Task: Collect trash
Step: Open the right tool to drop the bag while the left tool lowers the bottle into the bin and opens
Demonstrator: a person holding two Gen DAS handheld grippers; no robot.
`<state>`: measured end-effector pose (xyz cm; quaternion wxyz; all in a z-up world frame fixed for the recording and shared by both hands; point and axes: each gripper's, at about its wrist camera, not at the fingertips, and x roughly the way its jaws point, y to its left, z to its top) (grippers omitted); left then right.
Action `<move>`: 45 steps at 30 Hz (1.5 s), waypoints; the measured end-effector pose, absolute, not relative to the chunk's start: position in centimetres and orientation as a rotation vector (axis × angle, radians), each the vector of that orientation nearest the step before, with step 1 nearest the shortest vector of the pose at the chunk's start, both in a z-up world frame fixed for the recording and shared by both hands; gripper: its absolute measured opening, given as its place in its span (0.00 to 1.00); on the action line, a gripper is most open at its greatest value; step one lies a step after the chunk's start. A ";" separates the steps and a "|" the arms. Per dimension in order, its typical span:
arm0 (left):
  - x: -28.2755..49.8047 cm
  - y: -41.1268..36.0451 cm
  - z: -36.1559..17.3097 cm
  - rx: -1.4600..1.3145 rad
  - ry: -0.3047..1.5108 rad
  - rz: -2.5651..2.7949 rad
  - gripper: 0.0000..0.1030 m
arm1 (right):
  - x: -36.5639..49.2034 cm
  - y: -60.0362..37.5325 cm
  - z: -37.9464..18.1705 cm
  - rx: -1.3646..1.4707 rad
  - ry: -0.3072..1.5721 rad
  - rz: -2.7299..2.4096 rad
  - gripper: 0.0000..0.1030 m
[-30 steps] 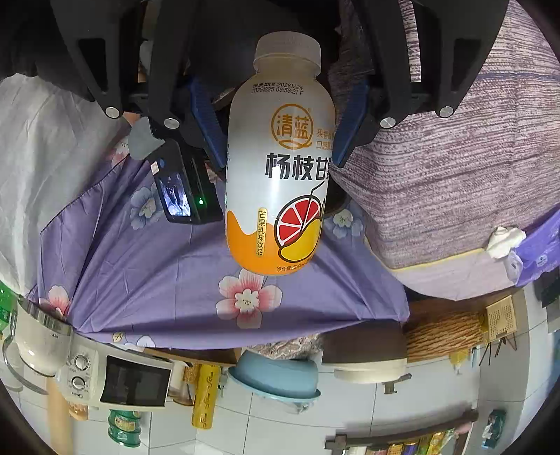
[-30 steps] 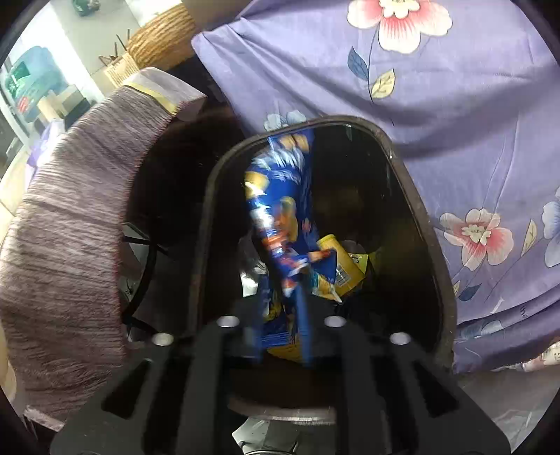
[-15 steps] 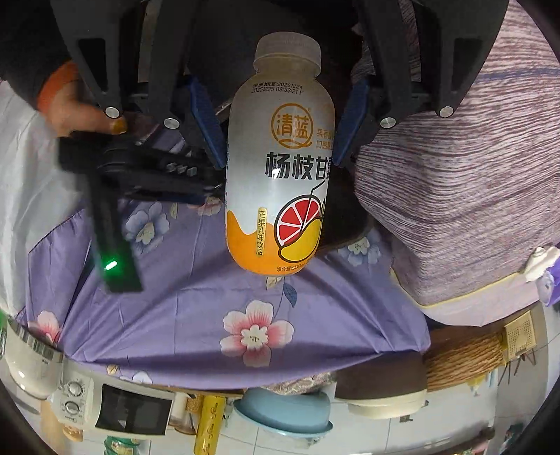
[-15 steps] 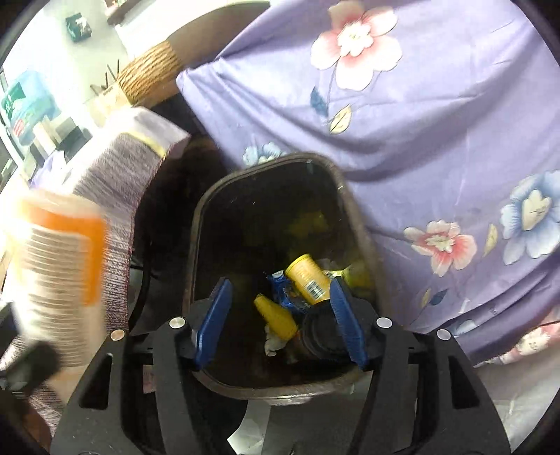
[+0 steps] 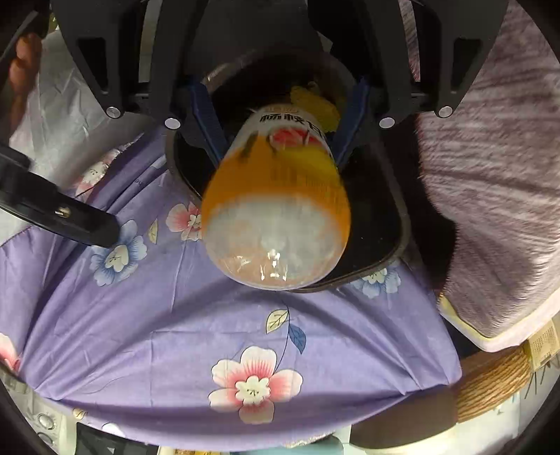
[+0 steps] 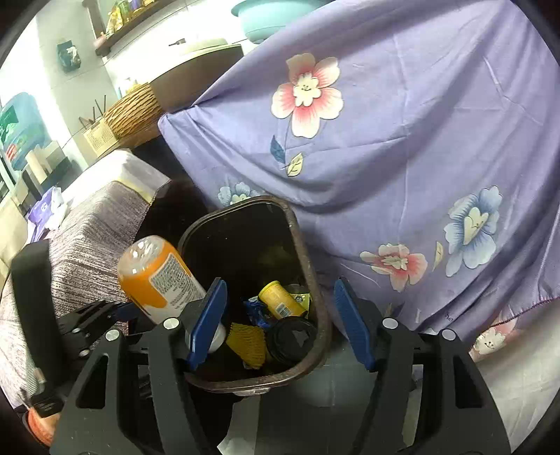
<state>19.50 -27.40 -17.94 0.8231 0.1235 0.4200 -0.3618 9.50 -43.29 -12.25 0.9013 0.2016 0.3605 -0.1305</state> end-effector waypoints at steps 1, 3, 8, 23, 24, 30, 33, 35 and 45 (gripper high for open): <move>19.7 -27.6 -18.1 0.262 0.897 -0.767 0.59 | 9.3 -43.5 -12.3 0.421 0.746 -0.274 0.62; 20.0 -27.9 -18.4 0.263 0.906 -0.762 0.59 | 9.1 -43.8 -12.3 0.424 0.750 -0.284 0.62; 20.2 -28.4 -19.1 0.277 0.911 -0.755 0.59 | 9.0 -44.2 -12.6 0.436 0.752 -0.298 0.62; 19.8 -28.8 -18.9 0.257 0.898 -0.747 0.89 | 8.8 -44.2 -12.6 0.448 0.745 -0.302 0.63; 19.6 -28.5 -18.6 0.244 0.895 -0.745 0.90 | 8.7 -44.2 -12.5 0.449 0.741 -0.303 0.63; 17.3 -26.7 -15.8 0.180 0.849 -0.772 0.94 | 8.5 -44.1 -11.3 0.446 0.705 -0.308 0.69; 15.9 -25.6 -14.2 0.178 0.807 -0.779 0.95 | 8.8 -43.8 -10.7 0.440 0.695 -0.299 0.69; 15.2 -24.6 -13.1 0.175 0.785 -0.778 0.95 | 9.0 -43.4 -10.5 0.437 0.692 -0.292 0.69; 13.1 -19.5 -8.0 0.110 0.703 -0.769 0.95 | 10.3 -40.7 -9.5 0.408 0.689 -0.227 0.70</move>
